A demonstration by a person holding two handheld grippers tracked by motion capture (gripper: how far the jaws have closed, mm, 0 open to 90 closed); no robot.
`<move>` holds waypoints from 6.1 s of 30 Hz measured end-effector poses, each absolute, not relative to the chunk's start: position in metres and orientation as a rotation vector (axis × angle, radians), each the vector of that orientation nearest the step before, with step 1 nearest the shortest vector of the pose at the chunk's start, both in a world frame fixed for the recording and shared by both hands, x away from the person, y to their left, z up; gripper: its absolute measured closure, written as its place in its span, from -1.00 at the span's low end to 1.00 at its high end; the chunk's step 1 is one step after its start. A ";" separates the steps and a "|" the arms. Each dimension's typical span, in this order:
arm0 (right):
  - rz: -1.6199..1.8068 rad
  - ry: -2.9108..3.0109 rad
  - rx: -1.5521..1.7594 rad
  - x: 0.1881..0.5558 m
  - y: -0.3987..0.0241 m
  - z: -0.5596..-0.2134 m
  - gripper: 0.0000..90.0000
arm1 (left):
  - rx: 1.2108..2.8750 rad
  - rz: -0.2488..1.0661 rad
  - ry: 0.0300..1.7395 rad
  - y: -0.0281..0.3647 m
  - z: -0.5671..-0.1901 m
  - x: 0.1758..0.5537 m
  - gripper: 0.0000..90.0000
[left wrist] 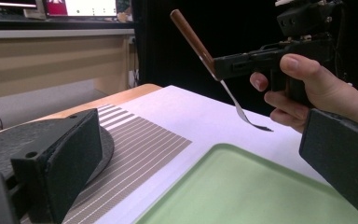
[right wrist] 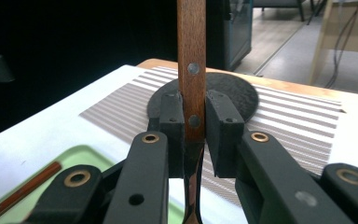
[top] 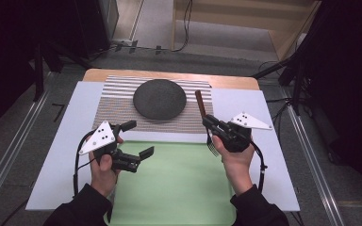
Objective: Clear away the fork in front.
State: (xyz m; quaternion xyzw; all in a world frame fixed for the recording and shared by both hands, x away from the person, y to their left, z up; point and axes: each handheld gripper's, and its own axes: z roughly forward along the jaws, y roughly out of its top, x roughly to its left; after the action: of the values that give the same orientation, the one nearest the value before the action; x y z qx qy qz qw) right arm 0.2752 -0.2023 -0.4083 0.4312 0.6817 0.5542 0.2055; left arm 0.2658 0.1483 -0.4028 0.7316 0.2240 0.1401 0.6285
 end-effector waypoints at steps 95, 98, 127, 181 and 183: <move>1.581 1.840 1.079 0.216 -0.205 -0.420 -0.99 | 1.613 0.046 0.683 0.145 -0.401 0.266 0.79; 1.577 1.817 1.103 0.216 -0.216 -0.424 -1.00 | 1.614 0.034 0.663 0.147 -0.401 0.266 0.79; 1.433 1.669 1.226 0.211 -0.302 -0.462 -1.00 | 1.632 -0.113 0.606 0.169 -0.411 0.261 0.79; 1.365 1.630 1.307 0.209 -0.330 -0.483 -1.00 | 1.751 -0.454 0.802 0.195 -0.480 0.286 0.75; 1.364 1.632 1.309 0.209 -0.329 -0.484 -1.00 | 1.779 -0.403 0.820 0.194 -0.479 0.285 0.72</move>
State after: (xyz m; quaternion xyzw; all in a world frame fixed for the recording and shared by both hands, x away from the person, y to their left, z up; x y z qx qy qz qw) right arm 0.2089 -0.3292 -0.4835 0.4973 0.6198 0.5180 0.3165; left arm 0.2852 0.1941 -0.4794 0.7486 0.3450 -0.1695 0.5403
